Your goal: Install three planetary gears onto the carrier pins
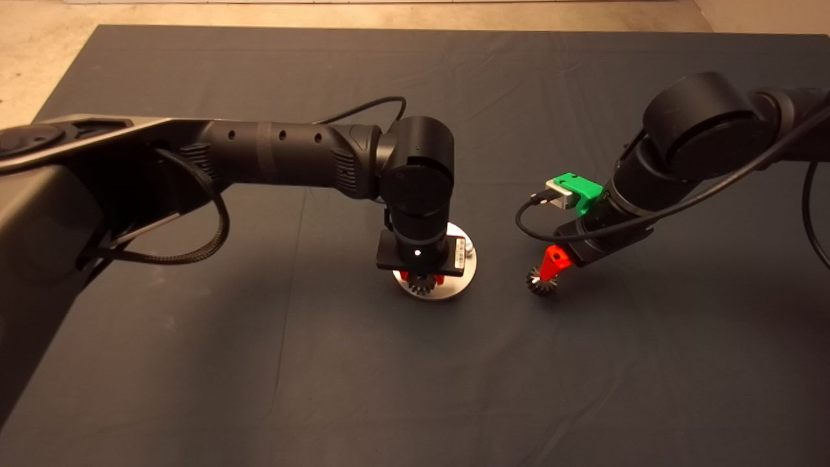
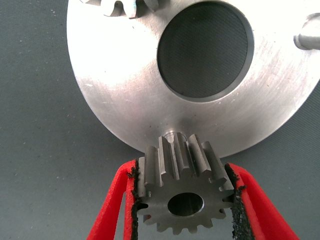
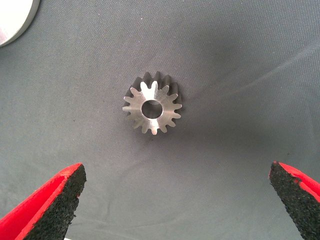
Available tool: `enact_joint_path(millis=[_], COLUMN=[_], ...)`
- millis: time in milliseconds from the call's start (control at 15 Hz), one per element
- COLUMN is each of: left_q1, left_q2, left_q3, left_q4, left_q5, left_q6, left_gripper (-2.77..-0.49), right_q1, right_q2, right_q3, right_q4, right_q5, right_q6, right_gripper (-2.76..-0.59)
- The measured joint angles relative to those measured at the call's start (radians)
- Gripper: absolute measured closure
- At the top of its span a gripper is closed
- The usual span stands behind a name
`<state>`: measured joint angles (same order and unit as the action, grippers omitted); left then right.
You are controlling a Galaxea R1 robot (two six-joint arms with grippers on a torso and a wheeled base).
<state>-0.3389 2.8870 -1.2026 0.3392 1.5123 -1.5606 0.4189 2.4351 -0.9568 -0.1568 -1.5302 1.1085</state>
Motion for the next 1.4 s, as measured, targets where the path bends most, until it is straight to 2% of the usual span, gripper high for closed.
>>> enact_joint_path(millis=[200,1000,1400], left_q1=[0.004,0.009,0.009], left_q2=[-0.003,-0.003,-0.003], left_q3=[0.000,0.000,0.001], left_q4=[0.005,0.013,0.013], left_q5=[-0.002,-0.002,-0.001], left_q6=[0.021,0.022,0.022], left_gripper=[-0.88,-0.88,-1.04], right_q1=[0.000,0.000,0.000], right_q2=[0.000,0.000,0.000], right_q3=[0.000,0.000,0.000], right_q4=[0.000,0.000,0.001], right_q5=[0.000,0.000,0.000], right_q6=[0.000,0.000,0.000], right_gripper=[-2.73,-2.73,-2.73])
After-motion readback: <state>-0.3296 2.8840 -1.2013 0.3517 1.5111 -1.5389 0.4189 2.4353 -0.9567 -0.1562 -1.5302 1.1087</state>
